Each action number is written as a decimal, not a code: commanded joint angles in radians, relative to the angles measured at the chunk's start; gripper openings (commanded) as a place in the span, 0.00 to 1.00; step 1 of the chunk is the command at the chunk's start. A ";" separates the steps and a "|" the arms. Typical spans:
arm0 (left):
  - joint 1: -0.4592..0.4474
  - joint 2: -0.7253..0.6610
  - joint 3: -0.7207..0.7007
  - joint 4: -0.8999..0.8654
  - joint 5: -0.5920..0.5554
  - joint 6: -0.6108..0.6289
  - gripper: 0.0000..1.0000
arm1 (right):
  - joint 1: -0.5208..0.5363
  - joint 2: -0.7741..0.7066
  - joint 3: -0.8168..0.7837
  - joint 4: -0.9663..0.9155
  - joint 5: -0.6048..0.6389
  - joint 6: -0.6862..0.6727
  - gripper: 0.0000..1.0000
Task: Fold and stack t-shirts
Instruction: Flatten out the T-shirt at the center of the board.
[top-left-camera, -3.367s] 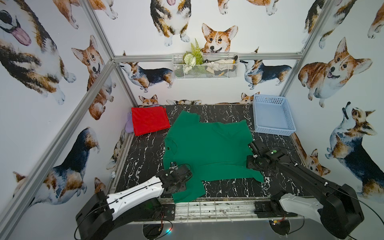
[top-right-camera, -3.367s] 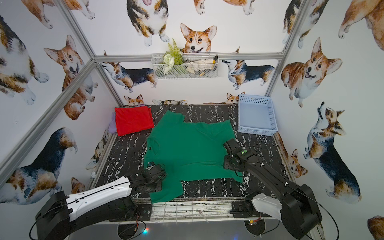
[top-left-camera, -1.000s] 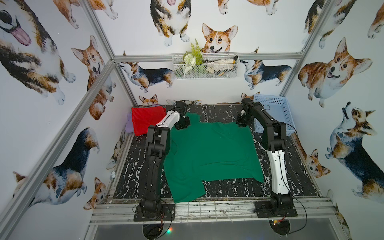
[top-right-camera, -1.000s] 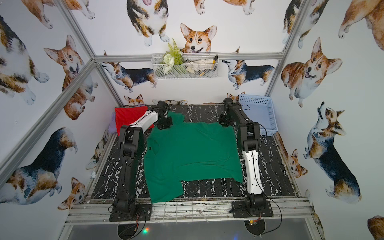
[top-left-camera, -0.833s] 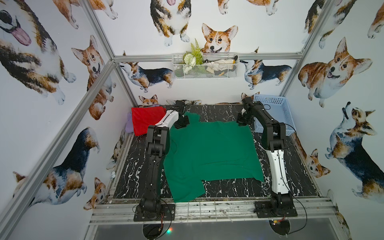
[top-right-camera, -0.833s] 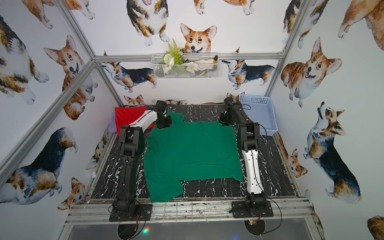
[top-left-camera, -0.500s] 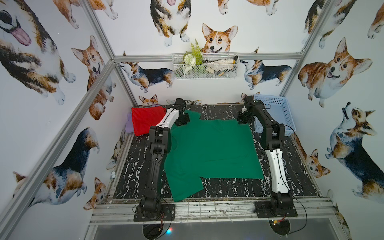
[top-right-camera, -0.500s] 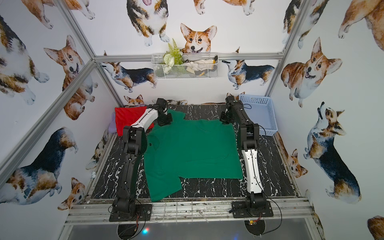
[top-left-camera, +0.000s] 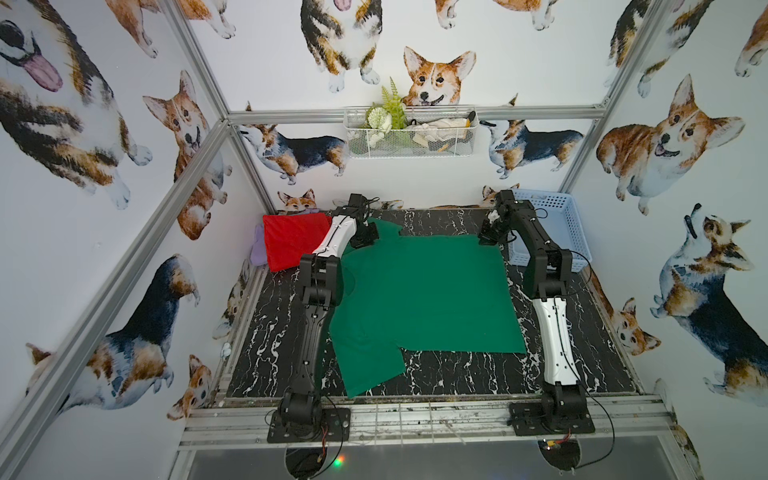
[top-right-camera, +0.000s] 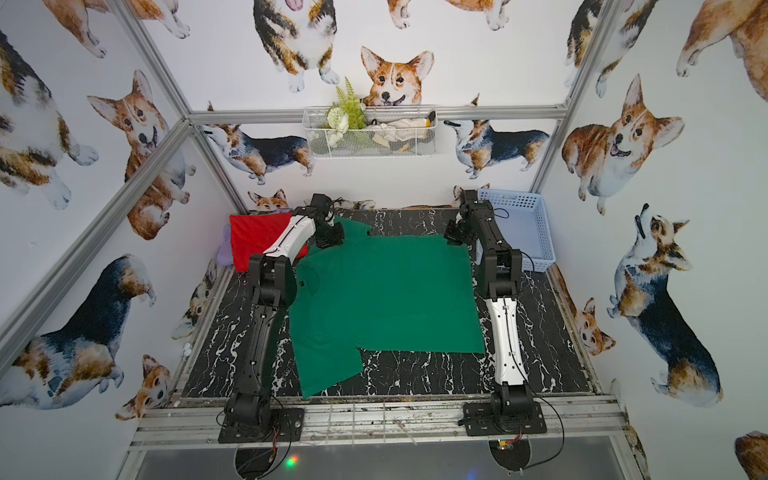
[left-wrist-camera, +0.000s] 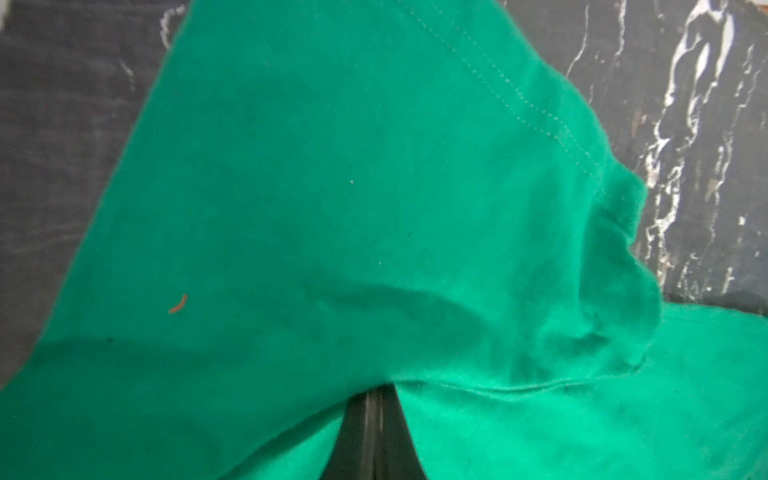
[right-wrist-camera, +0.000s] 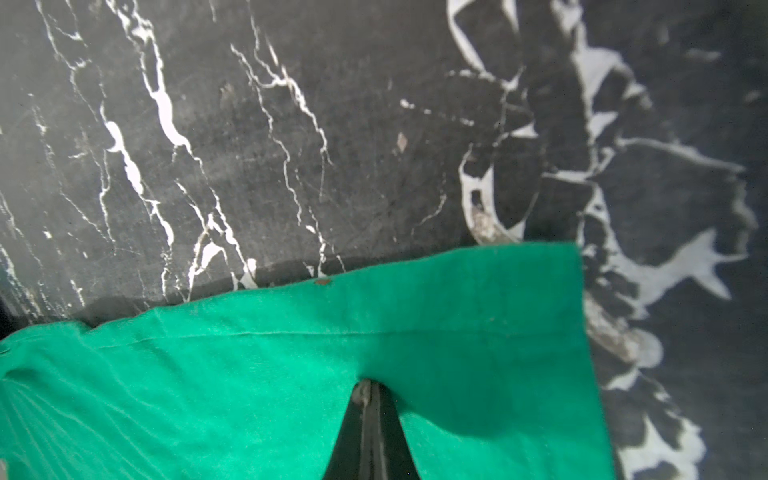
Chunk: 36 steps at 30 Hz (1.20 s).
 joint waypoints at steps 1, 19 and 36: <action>0.002 0.008 -0.029 -0.022 0.022 0.021 0.06 | -0.002 0.024 -0.006 0.008 0.052 -0.010 0.00; -0.065 -0.559 -0.691 0.254 -0.002 -0.011 0.35 | 0.051 -0.297 -0.275 0.077 0.039 -0.053 0.20; -0.208 -0.755 -1.136 0.417 -0.046 -0.119 0.35 | 0.115 -0.785 -1.092 0.352 -0.013 0.042 0.25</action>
